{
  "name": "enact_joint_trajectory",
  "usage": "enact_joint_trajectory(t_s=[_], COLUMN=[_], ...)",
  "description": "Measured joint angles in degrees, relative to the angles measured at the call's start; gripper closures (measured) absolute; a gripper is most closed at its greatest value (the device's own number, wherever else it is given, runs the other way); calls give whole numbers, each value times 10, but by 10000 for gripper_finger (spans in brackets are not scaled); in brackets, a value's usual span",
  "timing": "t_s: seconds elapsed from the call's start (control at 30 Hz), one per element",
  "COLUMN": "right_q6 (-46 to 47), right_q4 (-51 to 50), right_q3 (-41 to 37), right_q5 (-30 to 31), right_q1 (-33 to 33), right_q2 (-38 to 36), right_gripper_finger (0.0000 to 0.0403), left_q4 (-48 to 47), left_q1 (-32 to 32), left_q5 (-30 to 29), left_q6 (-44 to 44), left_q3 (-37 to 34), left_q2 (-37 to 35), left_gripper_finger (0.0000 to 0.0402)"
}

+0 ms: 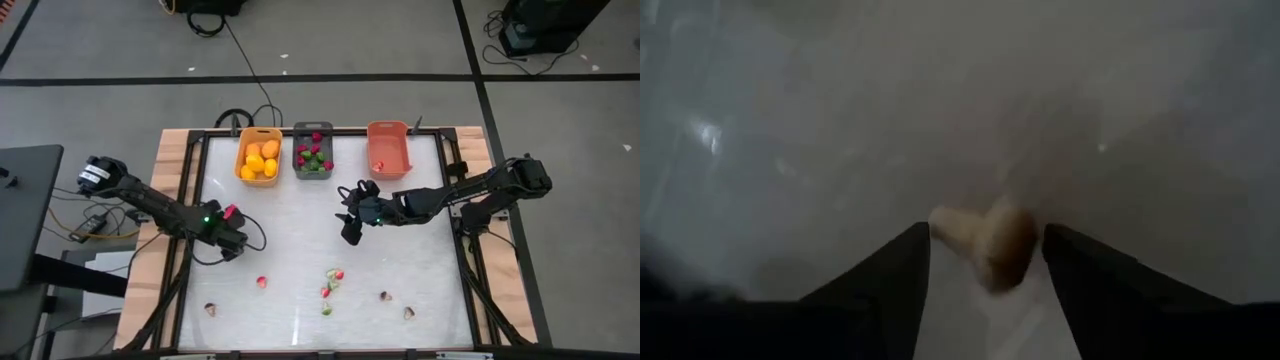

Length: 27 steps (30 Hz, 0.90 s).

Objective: Sort produce into baskets
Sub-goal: Put the brown mushroom into the orange bin

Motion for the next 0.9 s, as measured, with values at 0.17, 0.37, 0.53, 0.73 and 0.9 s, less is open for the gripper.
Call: enact_joint_trajectory(t_s=[0.17, 0.37, 0.53, 0.73, 0.9], right_q6=[0, 0, 0, 32, 12], right_q4=[1, 1, 1, 54, 126], right_q3=[0, 0, 0, 1, 1], right_q5=[0, 0, 0, -16, -35], right_q1=[0, 0, 0, 7, 40], right_q2=[0, 0, 0, 22, 76], right_gripper_finger=[190, 192, 203, 208, 208], left_q4=[45, 55, 105, 311, 497], left_q1=[0, 0, 0, 0, -2], left_q5=[-5, 11, 38, 10, 8], left_q6=[51, 59, 63, 187, 372], left_q3=[0, 0, 3, 16, 17], left_q2=[0, 0, 0, 0, 0], left_gripper_finger=[215, 262, 291, 289, 282])
